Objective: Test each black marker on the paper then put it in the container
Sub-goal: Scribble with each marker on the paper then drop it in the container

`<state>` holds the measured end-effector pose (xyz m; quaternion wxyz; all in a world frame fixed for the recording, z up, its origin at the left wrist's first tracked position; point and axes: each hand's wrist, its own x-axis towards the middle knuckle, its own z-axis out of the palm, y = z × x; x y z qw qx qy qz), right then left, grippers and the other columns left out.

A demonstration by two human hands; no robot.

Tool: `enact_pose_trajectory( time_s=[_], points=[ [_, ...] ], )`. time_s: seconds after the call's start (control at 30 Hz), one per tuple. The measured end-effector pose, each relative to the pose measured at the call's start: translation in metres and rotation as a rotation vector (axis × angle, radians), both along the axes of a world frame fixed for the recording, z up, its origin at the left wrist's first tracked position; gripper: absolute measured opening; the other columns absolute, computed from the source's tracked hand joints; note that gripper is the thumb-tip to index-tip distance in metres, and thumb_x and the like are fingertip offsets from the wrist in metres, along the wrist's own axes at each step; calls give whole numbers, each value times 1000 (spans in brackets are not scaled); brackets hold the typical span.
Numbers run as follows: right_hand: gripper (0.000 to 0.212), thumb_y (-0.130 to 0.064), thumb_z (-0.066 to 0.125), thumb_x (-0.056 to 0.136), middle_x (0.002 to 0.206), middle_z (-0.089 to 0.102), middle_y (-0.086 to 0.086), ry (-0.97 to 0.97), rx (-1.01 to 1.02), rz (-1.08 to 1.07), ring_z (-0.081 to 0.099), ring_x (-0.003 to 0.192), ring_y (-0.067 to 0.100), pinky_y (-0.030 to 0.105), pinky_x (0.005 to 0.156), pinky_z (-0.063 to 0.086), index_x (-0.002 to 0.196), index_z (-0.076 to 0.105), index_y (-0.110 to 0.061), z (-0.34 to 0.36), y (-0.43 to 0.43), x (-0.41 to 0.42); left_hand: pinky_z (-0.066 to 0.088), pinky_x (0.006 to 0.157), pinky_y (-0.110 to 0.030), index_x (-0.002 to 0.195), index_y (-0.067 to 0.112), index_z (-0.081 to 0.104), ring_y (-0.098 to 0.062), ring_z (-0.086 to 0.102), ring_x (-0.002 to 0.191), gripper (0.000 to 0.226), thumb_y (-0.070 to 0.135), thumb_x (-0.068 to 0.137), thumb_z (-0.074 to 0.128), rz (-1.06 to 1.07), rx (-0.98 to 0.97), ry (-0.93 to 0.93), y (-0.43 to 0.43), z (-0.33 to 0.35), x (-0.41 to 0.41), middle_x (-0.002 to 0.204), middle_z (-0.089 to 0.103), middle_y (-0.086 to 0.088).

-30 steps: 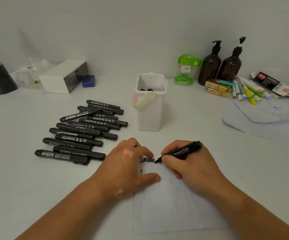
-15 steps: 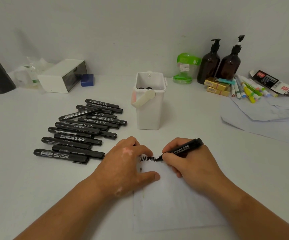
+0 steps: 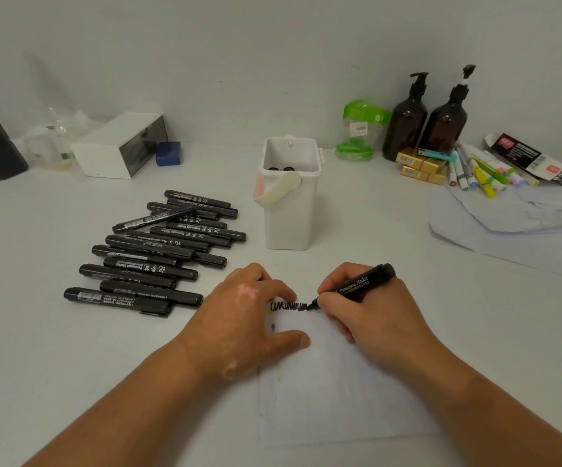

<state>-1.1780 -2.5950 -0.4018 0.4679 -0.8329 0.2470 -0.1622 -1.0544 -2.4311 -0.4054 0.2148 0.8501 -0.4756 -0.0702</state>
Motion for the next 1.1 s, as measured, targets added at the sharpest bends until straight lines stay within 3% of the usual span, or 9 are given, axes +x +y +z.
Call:
enact_pose_trajectory(
  time_s=[0.13, 0.23, 0.33, 0.4, 0.5, 0.57, 0.7, 0.9, 1.1],
  points=[
    [2, -28, 70, 76, 58, 67, -8, -60, 38, -39, 58, 49, 7, 25, 53, 45, 77, 71, -30, -1, -1, 0, 46, 93, -26, 121, 44, 60, -3, 49, 105, 61, 74, 69, 69, 8, 6, 12, -1, 2, -1, 107, 50, 18],
    [4, -25, 69, 72, 55, 62, 0, -245, 338, -107, 51, 46, 13, 24, 43, 40, 74, 68, -21, 2, -4, -2, 43, 93, -22, 127, 47, 53, 0, 47, 101, 60, 66, 73, 71, 17, -6, 47, 1, 4, -1, 106, 50, 19],
    [8, -22, 70, 74, 58, 62, 6, -352, 468, -140, 51, 46, 15, 24, 40, 40, 68, 65, -24, 9, -10, -5, 38, 83, -7, 134, 41, 46, 4, 47, 92, 56, 31, 84, 70, 40, -81, 104, 3, 8, 1, 109, 52, 19],
    [11, -25, 72, 76, 58, 62, 6, -367, 472, -132, 51, 46, 16, 24, 40, 40, 67, 67, -25, 10, -13, -8, 38, 75, -5, 133, 36, 47, 3, 49, 91, 58, 7, 85, 59, 66, -153, 170, 4, 10, 3, 110, 55, 20],
    [8, -23, 78, 77, 57, 58, 4, -376, 465, -110, 49, 47, 14, 23, 42, 39, 72, 71, -21, 10, -15, -10, 43, 74, -8, 128, 37, 49, -2, 55, 90, 61, -7, 86, 49, 98, -271, 256, 3, 11, 3, 112, 61, 22],
    [6, -16, 79, 78, 58, 57, 5, -416, 507, -92, 50, 50, 14, 23, 43, 40, 77, 74, -19, 10, -16, -11, 51, 76, -12, 126, 42, 49, -2, 63, 92, 61, -5, 89, 55, 115, -360, 346, 3, 11, 2, 112, 64, 24],
    [15, -27, 69, 77, 63, 63, 10, -489, 691, -48, 54, 51, 17, 26, 44, 42, 80, 77, -14, 17, -18, -15, 59, 72, -24, 105, 43, 63, -13, 74, 84, 48, 2, 82, 74, 173, -484, 595, 3, 10, 4, 105, 73, 14],
    [15, -23, 66, 80, 58, 59, 11, -504, 662, -68, 49, 48, 19, 27, 44, 42, 66, 67, -20, 20, -17, -16, 58, 79, -25, 101, 49, 72, -10, 74, 85, 36, 20, 81, 81, 169, -470, 526, 3, 10, 7, 96, 76, 17],
    [6, -20, 71, 77, 62, 61, 10, -498, 609, -34, 53, 52, 17, 24, 45, 43, 74, 74, -17, 20, -17, -18, 58, 79, -22, 105, 50, 71, -14, 73, 81, 31, 25, 86, 75, 99, -473, 505, 4, 10, 7, 98, 75, 13]
  ],
)
